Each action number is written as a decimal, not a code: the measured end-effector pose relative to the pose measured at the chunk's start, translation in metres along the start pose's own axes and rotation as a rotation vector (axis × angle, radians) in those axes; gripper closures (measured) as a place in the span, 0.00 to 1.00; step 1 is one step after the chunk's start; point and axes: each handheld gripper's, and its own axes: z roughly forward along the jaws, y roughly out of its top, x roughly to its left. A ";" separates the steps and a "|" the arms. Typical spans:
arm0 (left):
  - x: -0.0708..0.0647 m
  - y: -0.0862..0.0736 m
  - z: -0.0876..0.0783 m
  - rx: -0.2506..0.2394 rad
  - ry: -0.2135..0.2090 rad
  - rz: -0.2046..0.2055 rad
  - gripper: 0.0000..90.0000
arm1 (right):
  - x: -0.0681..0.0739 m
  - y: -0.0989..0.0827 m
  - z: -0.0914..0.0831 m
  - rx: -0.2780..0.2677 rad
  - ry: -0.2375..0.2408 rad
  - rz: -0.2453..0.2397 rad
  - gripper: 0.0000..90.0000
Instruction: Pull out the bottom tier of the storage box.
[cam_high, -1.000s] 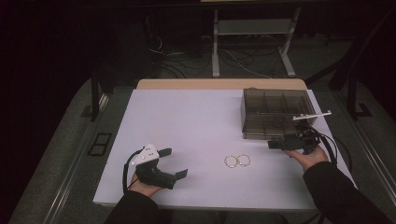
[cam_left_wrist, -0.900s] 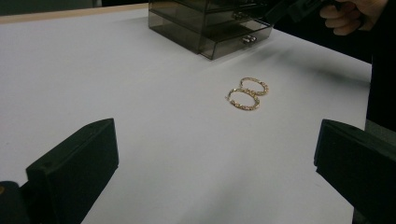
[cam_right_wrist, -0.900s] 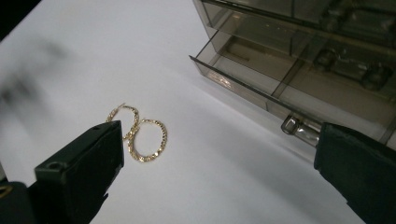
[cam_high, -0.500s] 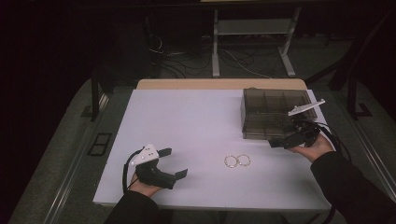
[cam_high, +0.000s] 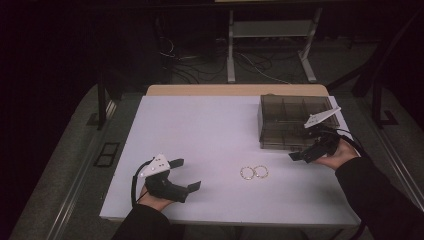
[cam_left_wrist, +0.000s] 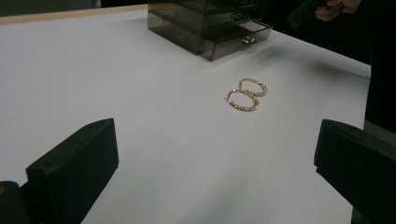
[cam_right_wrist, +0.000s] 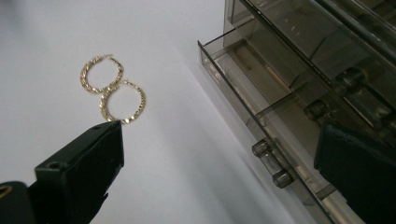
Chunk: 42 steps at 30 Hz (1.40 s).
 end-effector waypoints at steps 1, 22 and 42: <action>0.000 0.000 0.000 -0.001 -0.001 -0.001 0.00 | 0.000 0.000 0.001 -0.001 0.004 -0.013 0.01; 0.000 0.000 0.000 -0.004 -0.002 -0.001 0.00 | -0.010 -0.001 0.008 -0.040 0.006 -0.061 0.16; -0.001 0.000 0.000 -0.003 0.001 0.004 0.00 | -0.013 0.001 0.021 -0.040 0.033 -0.110 0.43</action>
